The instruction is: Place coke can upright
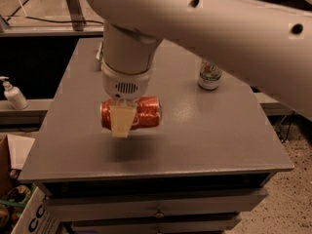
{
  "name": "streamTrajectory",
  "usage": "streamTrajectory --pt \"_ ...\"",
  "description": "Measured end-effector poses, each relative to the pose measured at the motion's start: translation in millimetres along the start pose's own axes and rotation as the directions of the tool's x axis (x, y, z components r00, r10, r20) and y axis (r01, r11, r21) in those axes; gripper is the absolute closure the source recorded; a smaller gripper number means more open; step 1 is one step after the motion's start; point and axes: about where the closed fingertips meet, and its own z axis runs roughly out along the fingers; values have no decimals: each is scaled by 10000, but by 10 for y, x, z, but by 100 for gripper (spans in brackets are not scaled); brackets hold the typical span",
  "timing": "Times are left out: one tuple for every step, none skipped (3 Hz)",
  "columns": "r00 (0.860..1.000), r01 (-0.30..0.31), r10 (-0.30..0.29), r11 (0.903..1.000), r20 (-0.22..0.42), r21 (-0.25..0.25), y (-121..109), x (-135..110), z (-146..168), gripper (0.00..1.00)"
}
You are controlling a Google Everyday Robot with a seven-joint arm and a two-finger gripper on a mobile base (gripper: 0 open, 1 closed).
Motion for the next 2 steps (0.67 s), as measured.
streamTrajectory --pt "9897 -72 7 9990 1434 443 -232 -161 -280 100" --pt "9479 -230 22 9978 3185 614 -367 -144 -346 100"
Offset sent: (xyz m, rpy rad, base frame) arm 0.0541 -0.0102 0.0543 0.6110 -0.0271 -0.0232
